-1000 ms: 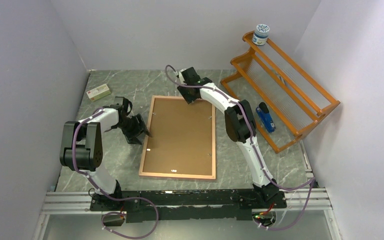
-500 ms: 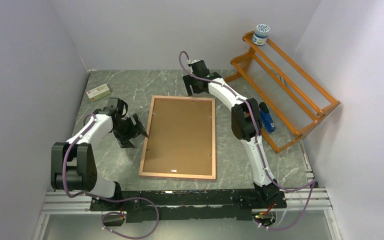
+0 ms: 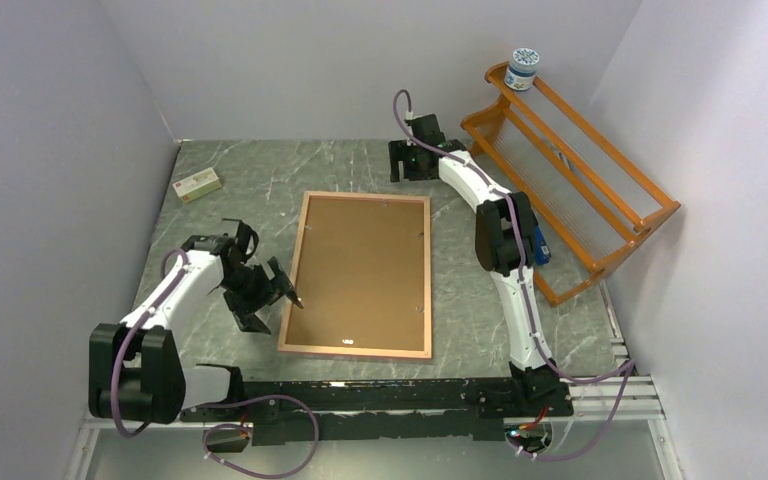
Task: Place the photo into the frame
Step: Install the photo frame at the center of the board, then adjust the photo frame at the center of the board.
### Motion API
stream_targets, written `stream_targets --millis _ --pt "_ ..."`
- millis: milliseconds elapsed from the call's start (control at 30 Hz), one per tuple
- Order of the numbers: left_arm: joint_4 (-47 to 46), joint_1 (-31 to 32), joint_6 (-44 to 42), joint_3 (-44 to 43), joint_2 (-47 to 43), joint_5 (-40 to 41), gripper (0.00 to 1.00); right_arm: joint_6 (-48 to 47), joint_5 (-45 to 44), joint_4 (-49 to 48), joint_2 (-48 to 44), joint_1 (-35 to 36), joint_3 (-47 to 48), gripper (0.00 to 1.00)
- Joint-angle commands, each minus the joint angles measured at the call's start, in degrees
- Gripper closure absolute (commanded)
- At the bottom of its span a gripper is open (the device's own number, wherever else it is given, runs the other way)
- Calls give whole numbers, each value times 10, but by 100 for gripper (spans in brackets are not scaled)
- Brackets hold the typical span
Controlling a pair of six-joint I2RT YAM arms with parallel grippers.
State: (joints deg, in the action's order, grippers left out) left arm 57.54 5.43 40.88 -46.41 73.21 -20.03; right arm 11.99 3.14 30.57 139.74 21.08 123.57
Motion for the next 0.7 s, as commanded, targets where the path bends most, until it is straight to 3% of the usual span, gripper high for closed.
stream_targets --millis 0,167,300,467,667 --pt "42 37 50 7 -29 -10 6 30 27 -32 -1 -3 -6 17" --pt "-23 72 88 55 -33 -35 6 33 35 -27 14 -3 18 17" --pt "-46 91 100 73 -35 -11 6 29 37 -28 22 -3 29 16" --pt "-149 124 128 129 -73 -3 6 22 47 -35 33 -4 32 15" --pt "-207 146 147 156 -51 10 7 15 63 -38 45 -7 42 14"
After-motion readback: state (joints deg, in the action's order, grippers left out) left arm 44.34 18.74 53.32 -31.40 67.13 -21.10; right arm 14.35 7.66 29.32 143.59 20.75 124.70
